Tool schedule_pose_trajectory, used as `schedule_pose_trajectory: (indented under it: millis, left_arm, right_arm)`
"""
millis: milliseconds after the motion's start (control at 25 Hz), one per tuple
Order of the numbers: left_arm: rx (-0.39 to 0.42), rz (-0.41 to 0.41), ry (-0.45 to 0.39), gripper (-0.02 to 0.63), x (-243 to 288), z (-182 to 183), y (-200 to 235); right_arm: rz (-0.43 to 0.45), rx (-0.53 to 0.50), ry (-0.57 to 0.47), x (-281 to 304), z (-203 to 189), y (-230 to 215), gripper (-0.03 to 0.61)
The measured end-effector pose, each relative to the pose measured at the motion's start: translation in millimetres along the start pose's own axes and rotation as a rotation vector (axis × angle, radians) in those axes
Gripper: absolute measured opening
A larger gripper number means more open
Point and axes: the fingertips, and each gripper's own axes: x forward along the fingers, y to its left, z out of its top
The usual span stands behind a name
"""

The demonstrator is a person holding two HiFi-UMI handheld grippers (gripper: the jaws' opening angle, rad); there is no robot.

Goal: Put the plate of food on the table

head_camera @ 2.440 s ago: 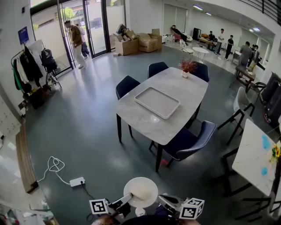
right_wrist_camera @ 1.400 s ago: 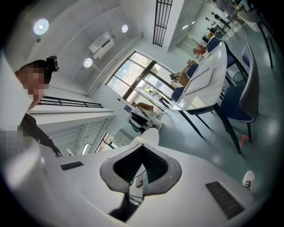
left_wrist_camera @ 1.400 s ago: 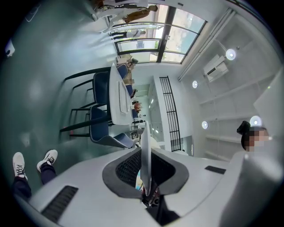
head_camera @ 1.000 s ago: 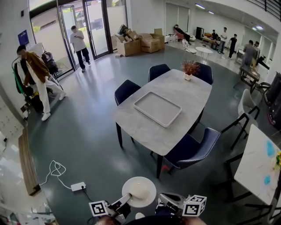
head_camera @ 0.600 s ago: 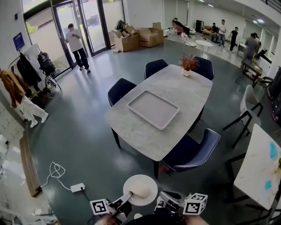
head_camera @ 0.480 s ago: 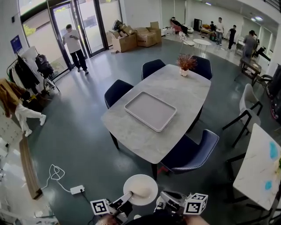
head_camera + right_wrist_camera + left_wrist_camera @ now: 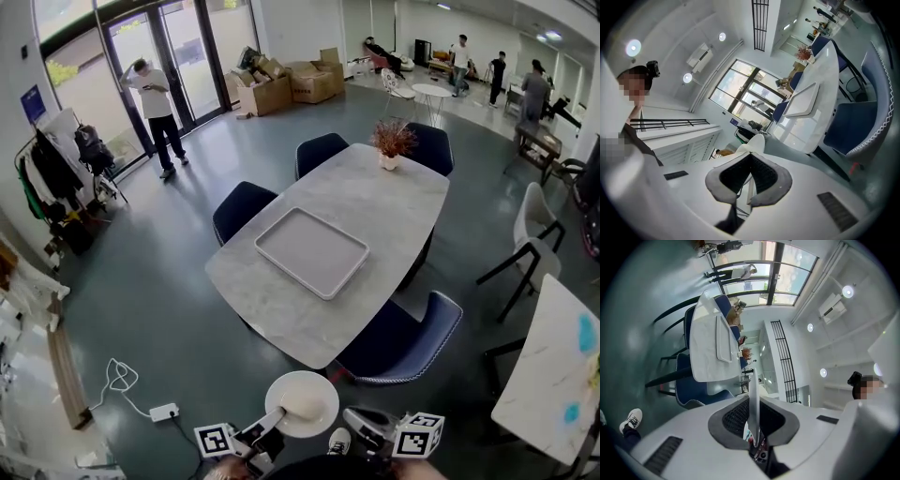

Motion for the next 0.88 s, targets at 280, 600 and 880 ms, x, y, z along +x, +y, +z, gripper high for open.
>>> schedule_pose_trajectory:
  millis: [280, 600, 880]
  left_arm:
    - [0.008, 0.003, -0.035, 0.037, 14.0, 5.6, -9.6]
    - [0.019, 0.013, -0.058, 0.038, 14.1, 5.1, -7.3]
    - [0.009, 0.013, -0.046, 0.037, 14.8, 16.3, -7.0]
  right_arm:
    - [0.04, 0.03, 0.012, -1.2, 10.9, -4.6, 0.011]
    - [0.07, 0.057, 0.024, -2.2, 8.6, -9.3, 0.011]
    - [0.041, 0.022, -0.005, 2.4, 24.9, -11.7, 0.011]
